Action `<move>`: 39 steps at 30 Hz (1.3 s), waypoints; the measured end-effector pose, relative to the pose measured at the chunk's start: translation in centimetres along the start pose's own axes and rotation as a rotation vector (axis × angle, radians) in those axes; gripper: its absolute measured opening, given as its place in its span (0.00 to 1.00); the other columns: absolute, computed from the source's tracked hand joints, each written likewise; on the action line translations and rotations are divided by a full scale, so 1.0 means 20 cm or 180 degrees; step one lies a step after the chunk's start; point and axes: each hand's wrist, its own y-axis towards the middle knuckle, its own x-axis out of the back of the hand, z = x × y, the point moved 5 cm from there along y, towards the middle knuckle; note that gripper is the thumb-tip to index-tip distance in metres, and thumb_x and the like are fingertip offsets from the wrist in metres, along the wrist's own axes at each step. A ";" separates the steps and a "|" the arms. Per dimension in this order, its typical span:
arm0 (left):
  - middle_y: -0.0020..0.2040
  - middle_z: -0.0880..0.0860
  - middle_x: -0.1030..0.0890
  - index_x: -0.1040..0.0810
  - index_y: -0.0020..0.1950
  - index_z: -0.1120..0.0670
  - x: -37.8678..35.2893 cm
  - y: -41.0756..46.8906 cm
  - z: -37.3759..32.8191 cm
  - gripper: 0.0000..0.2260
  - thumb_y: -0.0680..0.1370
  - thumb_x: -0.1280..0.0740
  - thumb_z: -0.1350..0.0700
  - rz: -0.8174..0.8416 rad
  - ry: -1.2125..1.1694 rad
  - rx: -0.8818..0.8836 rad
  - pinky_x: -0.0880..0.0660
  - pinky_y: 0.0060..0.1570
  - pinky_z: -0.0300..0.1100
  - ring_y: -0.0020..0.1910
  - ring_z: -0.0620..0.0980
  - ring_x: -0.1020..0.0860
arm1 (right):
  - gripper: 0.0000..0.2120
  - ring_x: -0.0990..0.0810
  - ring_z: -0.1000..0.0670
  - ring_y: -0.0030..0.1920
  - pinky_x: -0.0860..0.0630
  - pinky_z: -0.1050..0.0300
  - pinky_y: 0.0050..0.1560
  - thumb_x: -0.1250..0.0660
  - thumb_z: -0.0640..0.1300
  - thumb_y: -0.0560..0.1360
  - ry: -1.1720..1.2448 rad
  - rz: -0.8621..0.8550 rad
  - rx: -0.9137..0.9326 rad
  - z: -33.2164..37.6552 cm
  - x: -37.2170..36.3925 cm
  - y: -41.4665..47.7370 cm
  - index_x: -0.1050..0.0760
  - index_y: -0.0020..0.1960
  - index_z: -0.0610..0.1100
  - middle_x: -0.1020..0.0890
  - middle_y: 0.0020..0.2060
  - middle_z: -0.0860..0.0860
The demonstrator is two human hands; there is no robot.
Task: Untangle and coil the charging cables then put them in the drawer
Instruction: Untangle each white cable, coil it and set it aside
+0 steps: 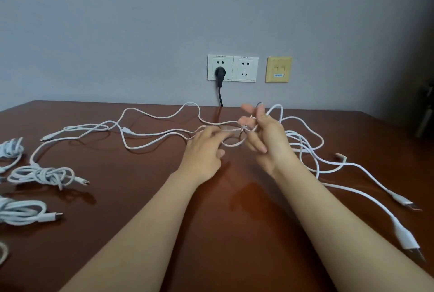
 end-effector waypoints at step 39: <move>0.42 0.46 0.19 0.22 0.43 0.48 0.00 0.00 0.06 0.12 0.76 0.40 0.64 0.0022 -0.0836 0.0517 0.33 0.65 0.47 0.51 0.51 0.23 | 0.12 0.15 0.49 0.43 0.19 0.58 0.45 0.44 0.45 0.81 0.1793 -0.0099 -0.0295 -0.02 0.05 0.01 0.27 0.56 0.39 0.15 0.43 0.45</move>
